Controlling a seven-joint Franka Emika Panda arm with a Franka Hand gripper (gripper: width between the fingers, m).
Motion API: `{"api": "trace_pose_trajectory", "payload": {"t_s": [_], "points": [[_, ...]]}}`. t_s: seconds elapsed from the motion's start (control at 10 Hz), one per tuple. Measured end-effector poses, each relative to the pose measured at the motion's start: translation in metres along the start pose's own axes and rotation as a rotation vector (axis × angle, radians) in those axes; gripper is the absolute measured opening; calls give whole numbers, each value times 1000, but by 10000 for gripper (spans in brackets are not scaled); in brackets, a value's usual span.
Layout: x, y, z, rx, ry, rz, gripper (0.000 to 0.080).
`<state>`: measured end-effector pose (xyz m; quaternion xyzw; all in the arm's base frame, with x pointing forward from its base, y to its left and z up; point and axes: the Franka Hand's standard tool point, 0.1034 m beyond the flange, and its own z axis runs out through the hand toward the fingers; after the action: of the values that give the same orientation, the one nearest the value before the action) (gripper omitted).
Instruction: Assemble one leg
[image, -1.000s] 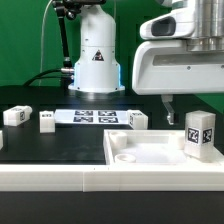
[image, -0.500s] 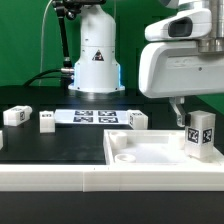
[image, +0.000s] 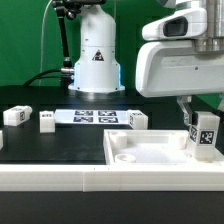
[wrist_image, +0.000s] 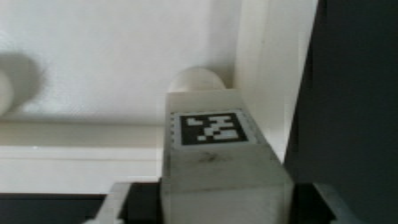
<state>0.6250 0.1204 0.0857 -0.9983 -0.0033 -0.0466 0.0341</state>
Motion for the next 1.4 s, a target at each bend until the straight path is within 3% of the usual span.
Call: {"api": "trace_pose_trajectory", "payload": {"t_s": [0.2,0.6,0.7,0.9,1.1,1.2,1.3,1.4], "points": [[1,3,0,13,5,296,294],[-2,1,2,-4,10,893,295],[-2,1,2,-14,11,981,295],[0,7,1,3,6,1042,295],[-1,6,1,3,5,1050,295],[0,6,1,3,5,1038,472],[0,8,1,3,6,970,587],[0,8,1,0,4,868,587]]}}
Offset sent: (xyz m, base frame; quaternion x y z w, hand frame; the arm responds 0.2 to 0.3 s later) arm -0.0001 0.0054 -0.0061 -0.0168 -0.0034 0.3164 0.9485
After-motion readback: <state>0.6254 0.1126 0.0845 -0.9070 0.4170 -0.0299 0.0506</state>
